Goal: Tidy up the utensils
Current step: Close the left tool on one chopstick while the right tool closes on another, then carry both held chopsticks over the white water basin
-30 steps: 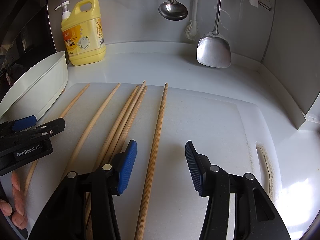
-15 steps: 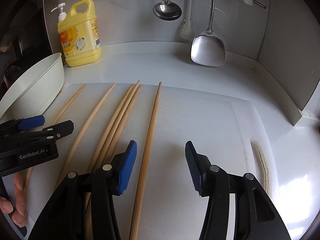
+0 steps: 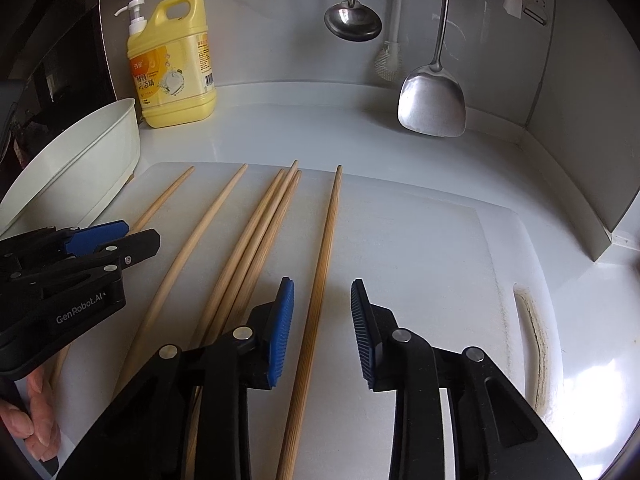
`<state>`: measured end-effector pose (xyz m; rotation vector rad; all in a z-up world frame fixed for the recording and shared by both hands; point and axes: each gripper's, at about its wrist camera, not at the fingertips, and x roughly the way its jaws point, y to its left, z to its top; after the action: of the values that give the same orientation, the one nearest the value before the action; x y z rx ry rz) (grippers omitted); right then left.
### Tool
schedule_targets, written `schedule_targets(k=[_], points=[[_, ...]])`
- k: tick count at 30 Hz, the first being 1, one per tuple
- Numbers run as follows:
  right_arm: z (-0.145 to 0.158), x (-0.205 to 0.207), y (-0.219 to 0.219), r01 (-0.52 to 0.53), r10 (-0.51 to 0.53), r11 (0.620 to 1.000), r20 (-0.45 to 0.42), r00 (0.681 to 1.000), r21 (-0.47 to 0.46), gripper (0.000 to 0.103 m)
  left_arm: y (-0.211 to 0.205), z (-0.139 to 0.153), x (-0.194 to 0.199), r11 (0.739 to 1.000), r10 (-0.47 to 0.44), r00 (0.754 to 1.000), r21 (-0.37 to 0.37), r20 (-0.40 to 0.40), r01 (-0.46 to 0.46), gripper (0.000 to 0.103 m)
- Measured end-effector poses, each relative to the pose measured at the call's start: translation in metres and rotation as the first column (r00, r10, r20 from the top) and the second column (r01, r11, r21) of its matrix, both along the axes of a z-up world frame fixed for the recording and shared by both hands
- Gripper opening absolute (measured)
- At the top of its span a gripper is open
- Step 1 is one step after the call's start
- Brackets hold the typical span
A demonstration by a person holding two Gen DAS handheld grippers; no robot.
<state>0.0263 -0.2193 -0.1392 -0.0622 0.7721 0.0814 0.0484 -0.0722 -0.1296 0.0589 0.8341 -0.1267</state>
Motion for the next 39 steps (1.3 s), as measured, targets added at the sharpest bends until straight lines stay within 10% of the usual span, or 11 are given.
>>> schedule_targets(k=[4, 20, 39], points=[[0.000, -0.003, 0.003, -0.007, 0.007, 1.000, -0.001, 1.000, -0.005, 0.007, 0.000, 0.001, -0.002, 1.000, -0.003, 1.000, -0.005, -0.003, 0.003, 0.009], [0.018, -0.017, -0.016, 0.007, -0.007, 0.987, -0.005, 1.000, 0.161, 0.006, 0.015, 0.021, -0.017, 0.979, -0.030, 0.996, -0.203, -0.079, 0.014, 0.007], [0.137, -0.010, 0.087, -0.275, 0.257, 0.939, 0.110, 0.960, 0.208, 0.006, 0.133, 0.145, -0.053, 0.958, 0.191, 0.981, -0.220, 0.016, -0.183, 0.007]])
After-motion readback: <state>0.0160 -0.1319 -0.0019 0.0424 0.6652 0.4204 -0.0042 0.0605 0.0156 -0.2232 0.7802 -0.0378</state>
